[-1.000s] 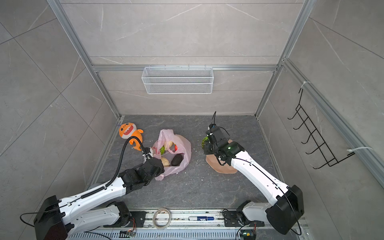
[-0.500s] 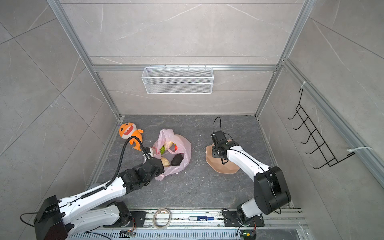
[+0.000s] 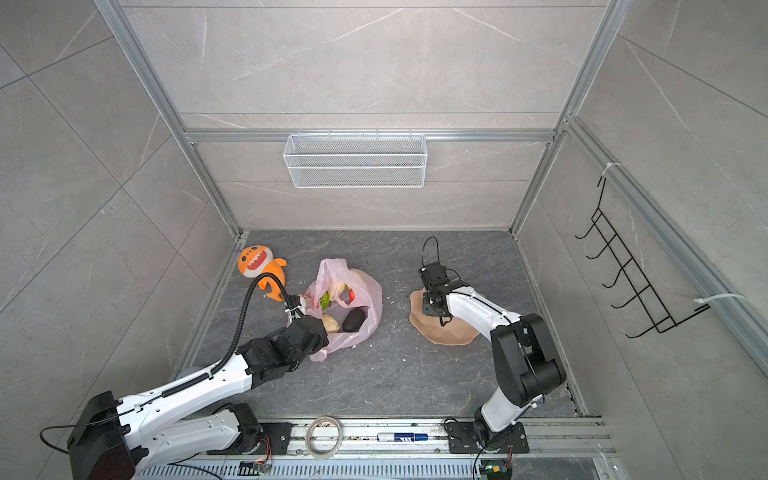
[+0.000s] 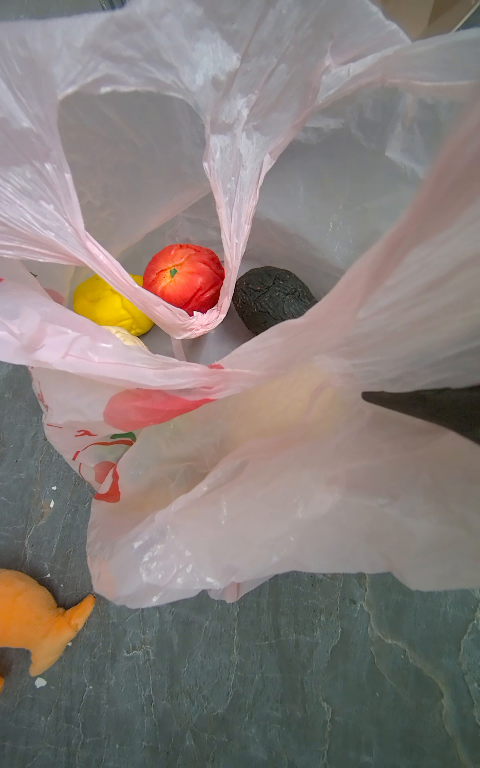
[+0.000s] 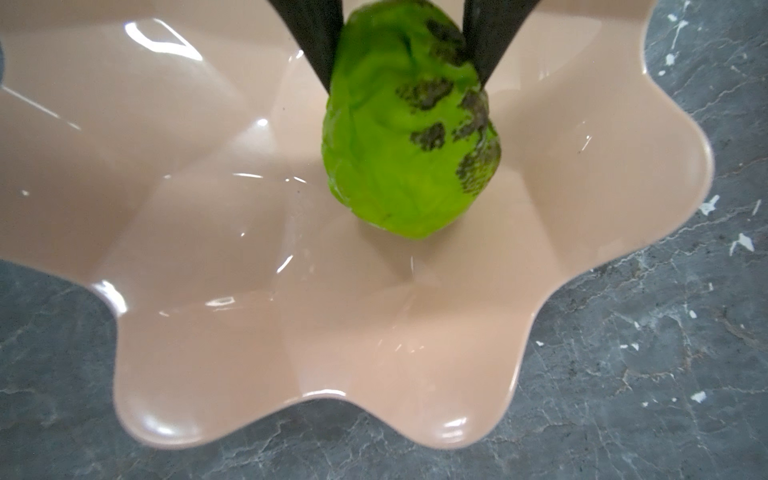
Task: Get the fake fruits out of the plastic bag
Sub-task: 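Carry the green fruit over the peach bowl and lower it in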
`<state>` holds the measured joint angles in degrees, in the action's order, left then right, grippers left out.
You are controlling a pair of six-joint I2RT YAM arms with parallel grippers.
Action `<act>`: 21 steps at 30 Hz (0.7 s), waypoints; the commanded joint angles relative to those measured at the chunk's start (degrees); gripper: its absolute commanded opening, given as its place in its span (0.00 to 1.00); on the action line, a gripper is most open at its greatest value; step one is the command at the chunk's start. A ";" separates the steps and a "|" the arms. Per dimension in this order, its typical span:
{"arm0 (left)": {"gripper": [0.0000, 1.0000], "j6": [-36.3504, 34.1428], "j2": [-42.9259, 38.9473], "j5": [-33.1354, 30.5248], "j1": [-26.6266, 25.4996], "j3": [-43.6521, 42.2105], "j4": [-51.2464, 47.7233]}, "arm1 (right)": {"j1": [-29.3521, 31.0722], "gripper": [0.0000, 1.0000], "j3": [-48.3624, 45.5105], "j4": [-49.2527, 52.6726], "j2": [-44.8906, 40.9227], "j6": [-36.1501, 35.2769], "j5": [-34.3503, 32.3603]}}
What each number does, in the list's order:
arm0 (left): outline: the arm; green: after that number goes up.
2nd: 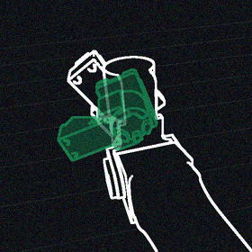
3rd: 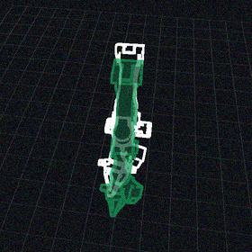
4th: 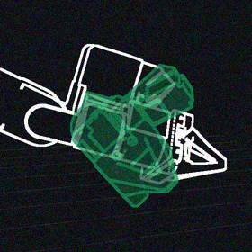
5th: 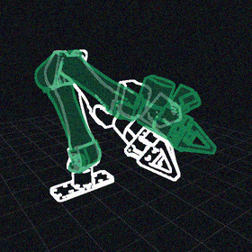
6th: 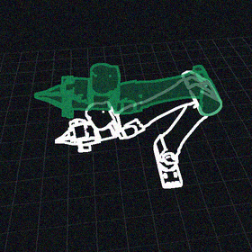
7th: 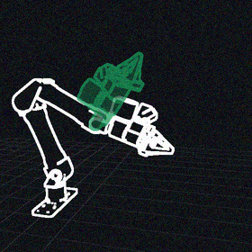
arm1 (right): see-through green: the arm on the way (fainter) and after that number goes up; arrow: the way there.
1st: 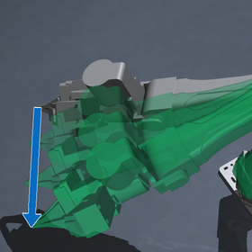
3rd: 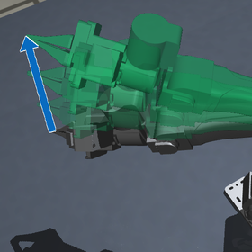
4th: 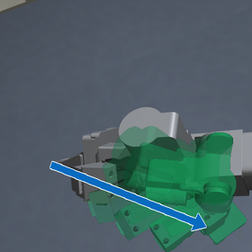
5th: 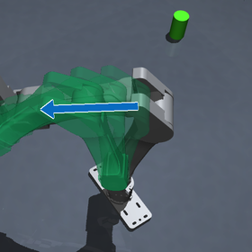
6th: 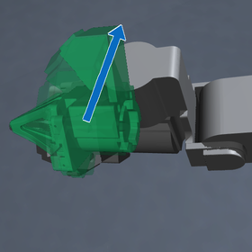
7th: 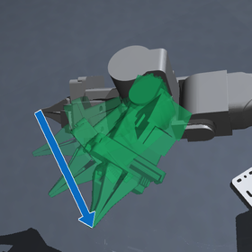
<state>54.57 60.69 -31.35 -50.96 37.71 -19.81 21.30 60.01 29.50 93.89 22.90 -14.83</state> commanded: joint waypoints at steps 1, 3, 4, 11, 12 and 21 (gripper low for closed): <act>0.00 -0.73 -0.83 -1.03 0.24 1.44 -0.68 | -0.12 0.25 1.04 -0.51 0.94 0.46 0.01; 0.00 -0.75 -0.83 -0.99 0.28 1.45 -0.66 | -0.12 0.27 0.91 -0.45 0.95 0.41 -0.02; 0.00 -0.78 -0.91 -0.99 0.23 1.41 -0.66 | -0.17 0.28 0.90 -0.41 0.94 0.40 -0.11; 0.00 -0.61 -1.87 -1.25 0.26 1.48 -1.69 | -0.18 0.41 0.50 0.19 0.01 0.46 -0.59; 0.00 -0.61 -2.03 -1.34 0.25 1.42 -1.85 | -0.19 0.43 0.46 0.30 -0.29 0.47 -0.64; 0.00 -0.38 -1.93 -1.52 0.25 1.13 -1.63 | -0.15 0.55 0.37 2.97 -3.93 0.46 -1.69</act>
<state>54.57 59.18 -31.38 -50.96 37.71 -21.41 21.23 60.01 30.09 92.84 22.90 -15.29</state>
